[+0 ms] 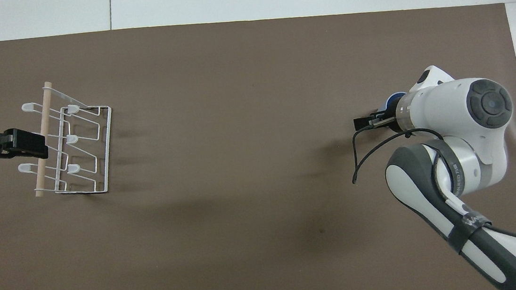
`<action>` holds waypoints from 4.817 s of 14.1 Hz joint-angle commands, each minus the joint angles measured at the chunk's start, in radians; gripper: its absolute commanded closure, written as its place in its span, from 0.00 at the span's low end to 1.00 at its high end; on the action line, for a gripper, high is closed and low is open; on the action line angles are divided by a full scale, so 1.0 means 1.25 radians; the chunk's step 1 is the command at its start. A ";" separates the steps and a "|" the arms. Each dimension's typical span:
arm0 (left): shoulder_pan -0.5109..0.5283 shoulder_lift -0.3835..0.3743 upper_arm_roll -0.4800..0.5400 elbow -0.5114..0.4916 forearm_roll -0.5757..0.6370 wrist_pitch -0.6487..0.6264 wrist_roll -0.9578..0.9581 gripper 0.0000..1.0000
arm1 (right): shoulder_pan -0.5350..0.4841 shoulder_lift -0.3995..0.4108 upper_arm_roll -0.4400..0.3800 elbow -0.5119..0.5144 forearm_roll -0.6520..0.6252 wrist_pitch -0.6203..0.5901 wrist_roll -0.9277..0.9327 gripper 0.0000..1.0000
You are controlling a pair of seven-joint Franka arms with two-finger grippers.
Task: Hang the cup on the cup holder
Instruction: 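Lift the blue cup with the right gripper and tip it sideways, then carry the cup toward the left gripper while the left gripper approaches, then close the left gripper on the cup bottom held by the right gripper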
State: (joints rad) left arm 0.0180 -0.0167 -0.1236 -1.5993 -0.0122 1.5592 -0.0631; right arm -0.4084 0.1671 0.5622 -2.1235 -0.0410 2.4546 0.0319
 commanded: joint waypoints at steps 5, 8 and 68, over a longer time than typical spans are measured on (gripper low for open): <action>0.019 -0.026 -0.004 -0.034 -0.010 0.009 -0.005 0.00 | -0.013 0.005 -0.002 -0.030 0.017 0.029 -0.001 0.48; 0.020 -0.026 -0.004 -0.034 -0.010 0.008 -0.005 0.00 | -0.035 0.005 -0.002 -0.029 0.017 0.018 -0.003 1.00; -0.104 -0.087 -0.042 -0.151 -0.448 0.121 -1.297 0.00 | 0.157 -0.011 0.304 0.334 0.794 0.015 0.426 1.00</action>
State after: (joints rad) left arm -0.0756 -0.0932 -0.1818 -1.7497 -0.6095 1.6745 -1.6591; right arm -0.2123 0.1430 0.9361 -1.7234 0.9631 2.4576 0.5392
